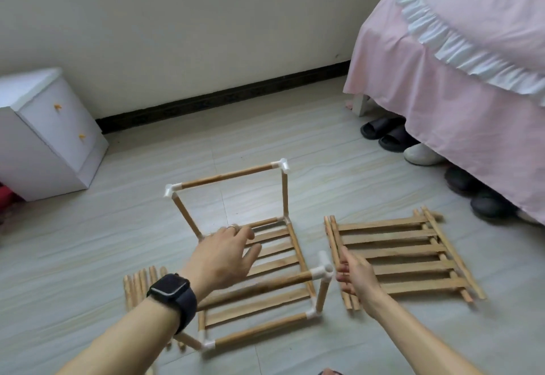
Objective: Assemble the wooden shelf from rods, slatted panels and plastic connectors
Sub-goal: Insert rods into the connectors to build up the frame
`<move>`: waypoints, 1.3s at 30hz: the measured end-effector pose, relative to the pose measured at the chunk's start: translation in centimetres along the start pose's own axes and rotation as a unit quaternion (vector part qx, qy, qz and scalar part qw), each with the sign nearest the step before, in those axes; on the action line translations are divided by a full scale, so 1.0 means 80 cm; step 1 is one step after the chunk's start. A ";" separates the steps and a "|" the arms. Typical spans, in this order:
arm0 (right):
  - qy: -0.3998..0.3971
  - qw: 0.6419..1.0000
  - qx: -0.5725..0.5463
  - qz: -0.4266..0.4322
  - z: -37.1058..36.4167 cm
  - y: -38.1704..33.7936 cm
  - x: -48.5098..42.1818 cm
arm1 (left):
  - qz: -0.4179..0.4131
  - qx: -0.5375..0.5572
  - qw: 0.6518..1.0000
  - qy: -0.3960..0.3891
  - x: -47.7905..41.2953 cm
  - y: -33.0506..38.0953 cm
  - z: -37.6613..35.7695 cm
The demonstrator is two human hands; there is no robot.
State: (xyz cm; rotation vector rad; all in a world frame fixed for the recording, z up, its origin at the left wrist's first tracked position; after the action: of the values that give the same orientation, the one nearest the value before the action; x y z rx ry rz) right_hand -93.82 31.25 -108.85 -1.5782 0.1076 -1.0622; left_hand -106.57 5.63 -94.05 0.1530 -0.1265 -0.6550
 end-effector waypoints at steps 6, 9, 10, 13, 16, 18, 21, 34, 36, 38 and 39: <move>0.121 0.976 0.133 -0.120 0.061 0.088 -0.057 | -0.116 0.017 0.993 -0.031 -0.052 0.116 -0.044; 0.129 0.967 0.038 -0.215 0.065 0.118 -0.073 | -0.148 0.034 0.987 -0.062 -0.058 0.148 -0.084; 0.129 0.965 0.002 -0.226 0.064 0.123 -0.078 | -0.148 0.043 0.985 -0.071 -0.057 0.154 -0.096; 0.143 0.952 -0.106 -0.250 0.061 0.129 -0.093 | -0.126 0.086 0.986 -0.067 -0.053 0.157 -0.117; 0.159 0.937 -0.160 -0.268 0.064 0.126 -0.098 | -0.121 0.075 0.989 -0.042 -0.050 0.158 -0.119; 0.155 0.935 -0.164 -0.274 0.065 0.123 -0.098 | -0.105 0.080 0.990 -0.040 -0.049 0.161 -0.118; 0.151 0.939 -0.148 -0.270 0.062 0.120 -0.103 | -0.071 0.100 0.991 -0.047 -0.046 0.166 -0.117; 0.217 0.946 0.041 -0.239 0.083 0.135 -0.158 | -0.080 0.134 0.987 -0.048 -0.038 0.177 -0.123; 0.220 0.946 0.037 -0.236 0.088 0.132 -0.155 | -0.075 0.137 0.987 -0.047 -0.044 0.174 -0.120; 0.233 0.946 -0.013 -0.227 0.090 0.123 -0.146 | -0.065 0.143 0.986 -0.053 -0.049 0.169 -0.120; 0.245 0.944 -0.046 -0.216 0.092 0.117 -0.140 | -0.057 0.153 0.985 -0.061 -0.051 0.168 -0.122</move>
State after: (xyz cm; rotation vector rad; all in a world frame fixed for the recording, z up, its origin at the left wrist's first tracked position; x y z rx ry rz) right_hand -91.08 40.26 -122.21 -1.4195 0.1525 -1.8086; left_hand -100.19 19.64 -101.44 0.4184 -0.3394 -0.7576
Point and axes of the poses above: each hand's wrist, its own x-axis away from the middle knuckle, its own z-axis out of the back of the hand, y = z × x, the point moved 3 cm from there along -x, towards the middle knuckle, and after that the axes turned 6 degrees about y, right-handed, at the moved point
